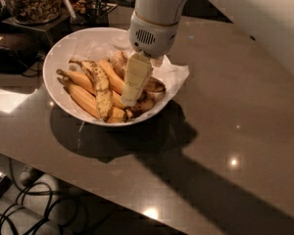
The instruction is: Pick banana from white bowl
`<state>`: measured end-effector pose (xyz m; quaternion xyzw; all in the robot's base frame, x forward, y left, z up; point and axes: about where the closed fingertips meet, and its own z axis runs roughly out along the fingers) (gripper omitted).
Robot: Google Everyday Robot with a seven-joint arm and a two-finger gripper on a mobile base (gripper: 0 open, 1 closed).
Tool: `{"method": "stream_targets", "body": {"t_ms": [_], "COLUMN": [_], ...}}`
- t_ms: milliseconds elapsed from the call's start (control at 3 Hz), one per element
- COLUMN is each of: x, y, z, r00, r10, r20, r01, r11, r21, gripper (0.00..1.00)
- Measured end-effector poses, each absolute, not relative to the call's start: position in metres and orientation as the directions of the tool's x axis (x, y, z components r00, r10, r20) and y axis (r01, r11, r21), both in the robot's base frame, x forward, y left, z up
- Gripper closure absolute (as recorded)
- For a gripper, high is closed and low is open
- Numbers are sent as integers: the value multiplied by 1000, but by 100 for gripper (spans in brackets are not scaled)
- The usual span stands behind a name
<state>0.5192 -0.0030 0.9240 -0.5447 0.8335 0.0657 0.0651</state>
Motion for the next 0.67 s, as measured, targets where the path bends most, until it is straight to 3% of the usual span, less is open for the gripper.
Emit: {"method": "stream_targets", "body": {"t_ms": [667], "x": [525], "y": [-2], "z": [919], "r00": [-407], "r10": [-899], "r20": [-164], "r01": [-913], "r11": [408], "r21": [28], "gripper": [25]}}
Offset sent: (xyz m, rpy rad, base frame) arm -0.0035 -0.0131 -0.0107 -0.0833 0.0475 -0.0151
